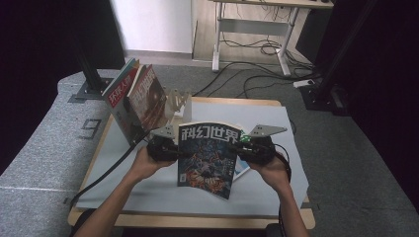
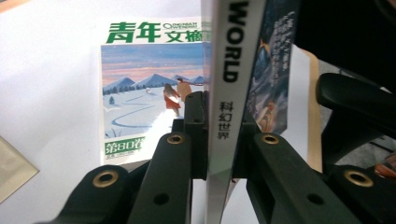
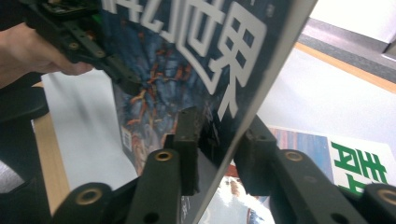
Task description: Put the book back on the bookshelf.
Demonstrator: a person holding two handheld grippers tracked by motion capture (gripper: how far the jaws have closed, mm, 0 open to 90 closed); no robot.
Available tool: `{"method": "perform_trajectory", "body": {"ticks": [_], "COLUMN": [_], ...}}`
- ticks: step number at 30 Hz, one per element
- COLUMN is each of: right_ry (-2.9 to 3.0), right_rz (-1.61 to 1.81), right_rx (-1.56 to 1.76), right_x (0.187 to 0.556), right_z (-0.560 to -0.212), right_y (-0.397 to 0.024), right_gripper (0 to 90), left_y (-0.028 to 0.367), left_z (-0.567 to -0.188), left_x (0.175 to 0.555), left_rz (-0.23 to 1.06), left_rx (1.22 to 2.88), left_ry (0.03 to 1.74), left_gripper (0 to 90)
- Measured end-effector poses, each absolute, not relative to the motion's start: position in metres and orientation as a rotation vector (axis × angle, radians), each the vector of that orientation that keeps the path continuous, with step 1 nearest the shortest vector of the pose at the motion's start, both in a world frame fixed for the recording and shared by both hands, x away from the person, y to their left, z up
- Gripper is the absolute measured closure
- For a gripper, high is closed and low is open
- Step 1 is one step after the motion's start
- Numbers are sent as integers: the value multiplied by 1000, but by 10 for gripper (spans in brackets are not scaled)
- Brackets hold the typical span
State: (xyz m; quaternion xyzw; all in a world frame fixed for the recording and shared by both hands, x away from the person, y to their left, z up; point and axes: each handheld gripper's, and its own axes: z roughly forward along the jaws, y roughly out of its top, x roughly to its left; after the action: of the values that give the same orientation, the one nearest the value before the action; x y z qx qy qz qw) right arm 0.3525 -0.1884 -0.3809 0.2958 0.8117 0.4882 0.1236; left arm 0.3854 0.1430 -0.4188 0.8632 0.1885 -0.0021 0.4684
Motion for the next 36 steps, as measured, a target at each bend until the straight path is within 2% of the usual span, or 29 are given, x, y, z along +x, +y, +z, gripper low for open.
{"method": "perform_trajectory", "body": {"ticks": [6, 13, 22, 28, 36], "right_ry": [2359, 2370, 2378, 2373, 2378], "right_rz": [1384, 1458, 1479, 1431, 1323], "right_rx": [910, 879, 843, 834, 827], "right_x": [355, 352, 352, 351, 353], "right_z": [-385, -383, -382, -381, -384], "right_y": [-189, -191, -189, -187, -179], "right_gripper": [641, 784, 811, 780, 662], "left_y": [144, 148, 146, 145, 150], "left_z": [-417, -417, -416, -415, -411], "left_x": [380, 377, 380, 378, 373], "left_rz": [10, 18, 64, 55, 85], "left_rx": [2130, 2133, 2112, 2107, 2107], "left_ry": [429, 394, 432, 466, 501], "left_gripper": [825, 821, 782, 815, 826]}}
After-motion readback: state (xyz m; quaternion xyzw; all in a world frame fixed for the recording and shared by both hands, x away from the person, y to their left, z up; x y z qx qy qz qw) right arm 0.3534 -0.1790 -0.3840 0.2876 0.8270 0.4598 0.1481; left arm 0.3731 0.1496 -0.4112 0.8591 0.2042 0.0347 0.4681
